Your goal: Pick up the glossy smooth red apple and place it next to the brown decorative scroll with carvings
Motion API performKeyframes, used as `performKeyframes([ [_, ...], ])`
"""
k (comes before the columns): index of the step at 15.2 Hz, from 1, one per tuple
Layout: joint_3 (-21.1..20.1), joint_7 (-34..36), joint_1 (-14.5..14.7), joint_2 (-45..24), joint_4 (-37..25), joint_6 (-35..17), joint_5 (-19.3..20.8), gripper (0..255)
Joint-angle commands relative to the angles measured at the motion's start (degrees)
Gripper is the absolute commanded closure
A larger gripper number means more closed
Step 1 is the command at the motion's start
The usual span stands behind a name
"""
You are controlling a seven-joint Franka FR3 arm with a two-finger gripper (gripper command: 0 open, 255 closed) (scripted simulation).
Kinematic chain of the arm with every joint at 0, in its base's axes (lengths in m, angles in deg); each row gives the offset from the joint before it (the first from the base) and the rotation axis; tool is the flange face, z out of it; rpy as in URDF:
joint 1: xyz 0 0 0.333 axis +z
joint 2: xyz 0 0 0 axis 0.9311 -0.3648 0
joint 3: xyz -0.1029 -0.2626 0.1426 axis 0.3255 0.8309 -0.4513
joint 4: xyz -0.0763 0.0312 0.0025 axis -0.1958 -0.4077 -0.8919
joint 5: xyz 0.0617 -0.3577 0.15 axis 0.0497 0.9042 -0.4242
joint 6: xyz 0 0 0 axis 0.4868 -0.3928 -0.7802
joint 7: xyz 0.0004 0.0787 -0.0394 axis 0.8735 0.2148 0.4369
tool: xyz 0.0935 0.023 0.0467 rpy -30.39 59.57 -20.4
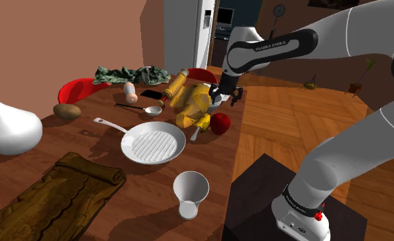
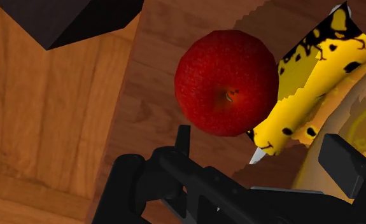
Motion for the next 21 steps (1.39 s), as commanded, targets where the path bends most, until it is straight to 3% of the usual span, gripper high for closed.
performKeyframes([
  [1, -0.04, 0.20, -0.18, -2.92, 2.13, -1.17, 0.21, 0],
  [10, -0.13, 0.20, -0.23, -3.44, 2.91, -2.46, 0.21, 0],
  [11, -0.13, 0.21, -0.24, -3.63, 2.80, -2.55, 0.22, 255],
  [21, -0.11, 0.19, -0.23, -3.10, 2.42, -1.64, 0.20, 255],
])
